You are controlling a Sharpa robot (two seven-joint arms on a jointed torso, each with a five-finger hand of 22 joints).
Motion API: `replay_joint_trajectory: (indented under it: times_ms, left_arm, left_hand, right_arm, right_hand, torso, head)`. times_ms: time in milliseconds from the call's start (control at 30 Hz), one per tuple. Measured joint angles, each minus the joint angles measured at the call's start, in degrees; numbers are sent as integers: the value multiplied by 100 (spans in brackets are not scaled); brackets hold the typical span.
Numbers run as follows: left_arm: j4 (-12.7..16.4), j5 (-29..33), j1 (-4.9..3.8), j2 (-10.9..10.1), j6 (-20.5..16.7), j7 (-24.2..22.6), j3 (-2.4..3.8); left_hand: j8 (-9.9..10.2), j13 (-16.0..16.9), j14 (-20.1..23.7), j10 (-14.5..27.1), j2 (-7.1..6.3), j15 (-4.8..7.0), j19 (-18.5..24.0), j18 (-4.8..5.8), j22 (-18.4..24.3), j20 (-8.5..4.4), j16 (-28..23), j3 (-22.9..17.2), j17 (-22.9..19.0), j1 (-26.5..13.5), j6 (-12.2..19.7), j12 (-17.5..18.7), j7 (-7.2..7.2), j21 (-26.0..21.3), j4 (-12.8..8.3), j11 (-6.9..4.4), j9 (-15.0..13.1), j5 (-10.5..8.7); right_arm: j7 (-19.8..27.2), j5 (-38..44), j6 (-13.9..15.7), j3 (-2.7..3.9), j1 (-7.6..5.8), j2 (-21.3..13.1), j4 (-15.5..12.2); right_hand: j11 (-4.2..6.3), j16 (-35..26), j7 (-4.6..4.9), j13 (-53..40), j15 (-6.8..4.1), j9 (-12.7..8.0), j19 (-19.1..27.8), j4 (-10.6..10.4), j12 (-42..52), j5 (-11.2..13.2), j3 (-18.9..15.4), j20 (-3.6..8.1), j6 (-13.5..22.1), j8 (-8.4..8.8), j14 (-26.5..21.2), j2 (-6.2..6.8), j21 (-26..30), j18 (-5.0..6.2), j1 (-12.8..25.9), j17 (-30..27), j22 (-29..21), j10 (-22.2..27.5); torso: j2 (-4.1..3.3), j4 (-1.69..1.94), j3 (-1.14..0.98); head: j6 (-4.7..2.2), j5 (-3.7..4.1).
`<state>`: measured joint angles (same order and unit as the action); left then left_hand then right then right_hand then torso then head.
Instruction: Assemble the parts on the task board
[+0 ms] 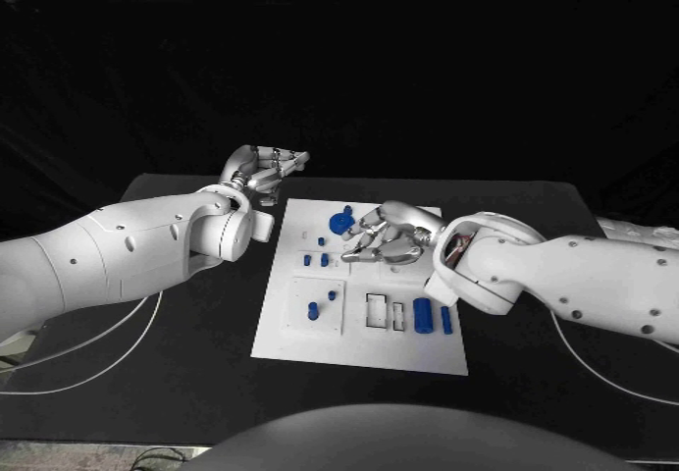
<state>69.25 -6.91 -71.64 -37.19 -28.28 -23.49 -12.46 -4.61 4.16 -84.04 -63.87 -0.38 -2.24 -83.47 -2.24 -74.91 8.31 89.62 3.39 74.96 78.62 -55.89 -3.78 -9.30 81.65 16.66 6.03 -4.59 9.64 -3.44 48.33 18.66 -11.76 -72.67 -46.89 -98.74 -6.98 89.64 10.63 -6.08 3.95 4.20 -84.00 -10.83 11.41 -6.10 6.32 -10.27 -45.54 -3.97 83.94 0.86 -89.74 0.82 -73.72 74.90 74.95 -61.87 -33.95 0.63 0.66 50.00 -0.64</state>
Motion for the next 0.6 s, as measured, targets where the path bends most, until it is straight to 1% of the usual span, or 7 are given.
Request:
replay_joint_trajectory:
  times_ms: [167,200,267,300,367,433,600]
  left_arm:
    - [-35,0,2,48,3,0,0]
    - [-38,0,3,57,4,0,0]
    - [-47,0,4,72,5,1,0]
    - [-54,0,4,79,6,1,0]
    - [-68,0,7,96,7,2,0]
    - [-74,0,11,109,9,2,0]
    - [-91,0,15,137,15,3,0]
  left_hand:
    - [0,0,0,0,0,0,0,0,0,0,0,0,0,0,0,0,0,0,0,0,0,0]
    - [0,0,0,0,0,0,0,0,0,0,0,0,0,0,0,0,0,0,0,0,0,0]
    - [0,0,0,0,0,0,0,0,0,0,0,0,0,0,0,0,0,0,0,0,0,0]
    - [0,0,0,0,0,0,0,0,0,0,0,0,0,0,0,0,0,0,0,0,0,0]
    - [0,0,0,0,0,0,0,0,0,0,0,0,0,0,0,0,0,0,0,0,0,0]
    - [0,0,0,0,0,0,0,0,0,0,0,0,0,0,0,0,0,0,0,0,0,0]
    - [0,0,0,0,0,0,0,0,0,0,0,0,0,0,0,0,0,0,0,0,0,0]
  right_arm:
    - [-21,-831,-24,-3,-223,-710,-386]
    - [-54,-940,-41,-7,-245,-825,-445]
    - [-154,-1113,-92,-21,-275,-1024,-555]
    - [-220,-1180,-126,-32,-287,-1120,-608]
    - [-415,-1292,-231,-64,-309,-1330,-704]
    - [-613,-1349,-331,-91,-317,-1477,-762]
    - [-1229,-1357,-613,-132,-323,-1737,-886]
  right_hand:
    - [185,0,-132,-682,-209,17,6,-106,969,-381,-262,184,200,-37,2,0,0,0,295,0,0,-193]
    - [225,0,-183,-1659,-303,65,2,-65,2017,-478,-385,259,251,-154,8,3,0,0,302,0,0,330]
    - [305,0,-267,-3159,-326,78,-2,-105,3674,-559,-580,312,472,-179,0,-97,0,0,470,0,0,993]
    - [355,0,-295,-4243,-326,78,-2,-149,4670,-642,-676,312,563,-179,0,-112,0,0,575,0,0,750]
    - [398,0,-361,-6207,-377,88,-3,-233,6418,-816,-836,355,683,-242,9,-156,0,0,745,3,0,-433]
    - [432,0,-396,-6769,-377,112,-10,-314,7378,-1031,-980,362,718,-312,9,-185,0,0,889,5,-1,-1685]
    - [338,0,-234,-6888,-365,229,-9,-397,7843,-1274,-1232,361,557,-559,15,-198,0,0,1047,5,-1,-2209]
  torso:
    - [10,-16,10]
    - [12,-19,12]
    - [14,-27,16]
    - [15,-32,20]
    - [18,-40,23]
    - [21,-45,26]
    - [23,-48,31]
  head:
    - [0,97]
    - [0,118]
    - [0,165]
    - [0,180]
    - [0,225]
    - [0,269]
    - [0,388]
